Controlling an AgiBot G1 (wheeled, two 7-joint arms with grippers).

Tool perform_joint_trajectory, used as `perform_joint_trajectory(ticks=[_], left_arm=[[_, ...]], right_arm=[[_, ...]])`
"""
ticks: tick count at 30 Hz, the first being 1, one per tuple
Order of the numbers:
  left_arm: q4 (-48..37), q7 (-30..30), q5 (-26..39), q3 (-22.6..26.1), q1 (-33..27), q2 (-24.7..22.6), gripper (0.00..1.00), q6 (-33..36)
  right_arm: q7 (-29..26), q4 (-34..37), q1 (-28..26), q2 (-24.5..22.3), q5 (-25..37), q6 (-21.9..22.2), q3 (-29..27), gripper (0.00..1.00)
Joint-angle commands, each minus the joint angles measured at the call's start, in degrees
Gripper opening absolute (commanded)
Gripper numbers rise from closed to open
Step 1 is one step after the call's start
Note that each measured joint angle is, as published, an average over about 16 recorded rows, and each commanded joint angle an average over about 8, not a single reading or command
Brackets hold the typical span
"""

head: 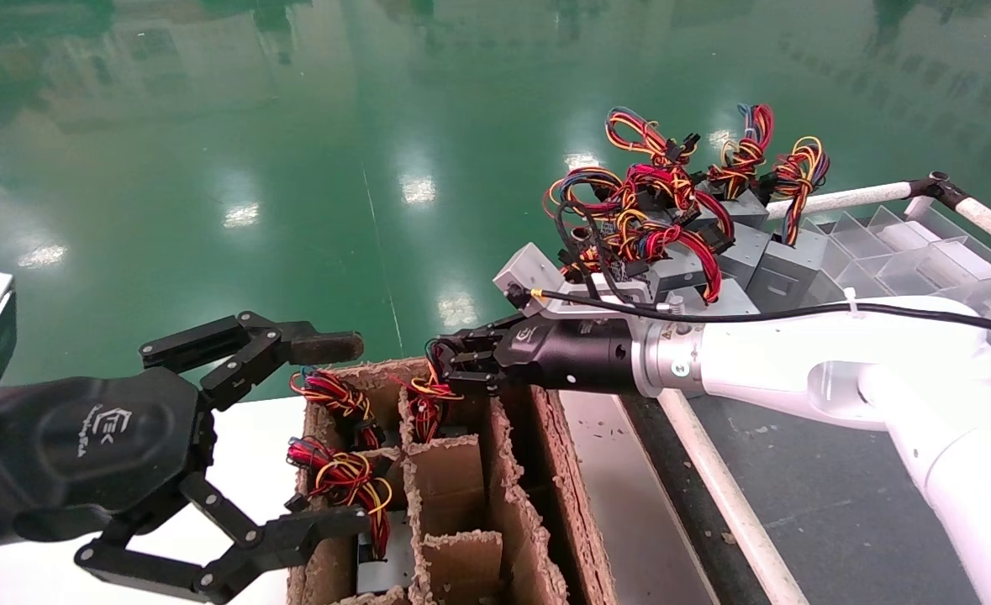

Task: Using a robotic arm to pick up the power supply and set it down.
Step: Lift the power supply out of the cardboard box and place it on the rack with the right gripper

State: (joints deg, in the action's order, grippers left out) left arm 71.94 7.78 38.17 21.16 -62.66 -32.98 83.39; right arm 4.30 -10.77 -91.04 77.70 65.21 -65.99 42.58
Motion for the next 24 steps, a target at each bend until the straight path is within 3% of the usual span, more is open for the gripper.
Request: perform_joint_trajectory(ticks=[1,13,24], left_arm=[[0.00,0.00,0.00,0.00,0.00,0.00,1.00,0.00],[0.00,0.00,0.00,0.00,0.00,0.00,1.00,0.00],[0.00,0.00,-0.01,0.01,0.00,0.00,1.00,0.00]], right_arm=[[-0.02,0.10,0.00,-0.04,-0.31,-0.17,0.25,0.00],[1.48,0.40,-0.33,-0.41,-3.41,-2.38,0.27,0.00],[4.33,1.97,-1.27,-1.36,-7.01,-8.73,-1.19,0.00]])
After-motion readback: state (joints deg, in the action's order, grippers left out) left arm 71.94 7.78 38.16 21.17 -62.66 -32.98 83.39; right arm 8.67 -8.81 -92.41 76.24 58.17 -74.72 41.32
